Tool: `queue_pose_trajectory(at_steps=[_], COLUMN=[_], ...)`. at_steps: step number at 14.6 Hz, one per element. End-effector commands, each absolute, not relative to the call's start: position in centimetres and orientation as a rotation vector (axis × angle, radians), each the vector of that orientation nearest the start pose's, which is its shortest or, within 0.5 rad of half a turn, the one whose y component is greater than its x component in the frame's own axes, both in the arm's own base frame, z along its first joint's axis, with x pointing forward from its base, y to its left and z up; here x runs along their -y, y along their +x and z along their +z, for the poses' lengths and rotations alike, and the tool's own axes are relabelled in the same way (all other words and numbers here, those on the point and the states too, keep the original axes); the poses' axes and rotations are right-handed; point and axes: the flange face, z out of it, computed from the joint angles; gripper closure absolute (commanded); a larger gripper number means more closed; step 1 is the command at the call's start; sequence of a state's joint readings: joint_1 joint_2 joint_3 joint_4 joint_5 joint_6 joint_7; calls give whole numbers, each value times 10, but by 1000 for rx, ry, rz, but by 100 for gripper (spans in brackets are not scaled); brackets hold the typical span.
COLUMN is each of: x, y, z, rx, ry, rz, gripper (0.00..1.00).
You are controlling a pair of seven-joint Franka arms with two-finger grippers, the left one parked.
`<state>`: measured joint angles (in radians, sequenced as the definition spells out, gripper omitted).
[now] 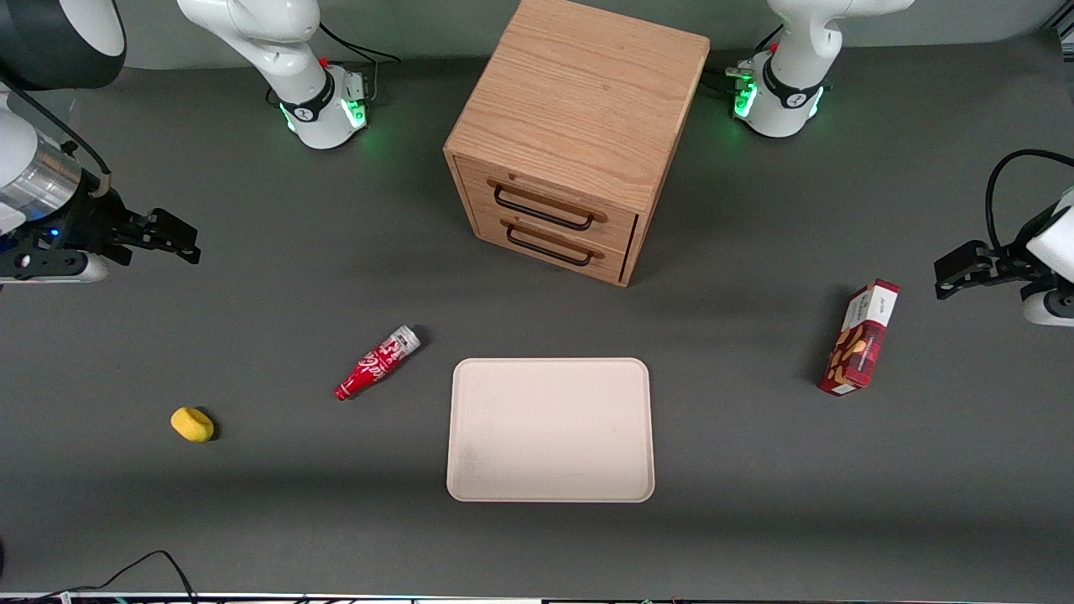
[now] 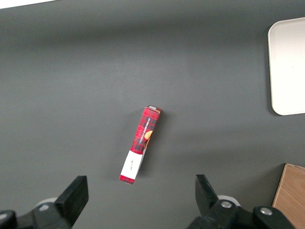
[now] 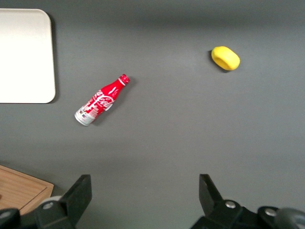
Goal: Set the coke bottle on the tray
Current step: 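Move the open right gripper down over the red Coca-Cola bottle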
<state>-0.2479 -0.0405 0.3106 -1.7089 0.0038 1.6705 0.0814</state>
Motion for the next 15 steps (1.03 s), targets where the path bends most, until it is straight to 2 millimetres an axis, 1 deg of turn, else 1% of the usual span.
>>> queue_pose_trajectory(at_steps=[1, 3, 4, 5, 6, 7, 8, 9, 10, 11, 13, 15], x=[-42, -43, -44, -54, -79, -92, -115, -131, -138, -153, -166, -179], y=[551, 552, 557, 561, 568, 577, 586, 594, 602, 607, 618, 627], z=[595, 592, 584, 577, 564, 547, 528, 509, 486, 466, 422, 373], rx=[-64, -90, -124, -136, -177, -305, -409, -485, -562, -616, -828, -968], ry=[-3118, -3118, -3113, -3107, -3099, -3077, -3054, -3039, -3045, -3044, -2989, -2970], rz=[-9, 0, 17, 22, 20, 22, 20, 21, 31, 47, 108, 131], gripper=[0, 0, 0, 0, 0, 0, 0, 0, 0, 0, 0, 0])
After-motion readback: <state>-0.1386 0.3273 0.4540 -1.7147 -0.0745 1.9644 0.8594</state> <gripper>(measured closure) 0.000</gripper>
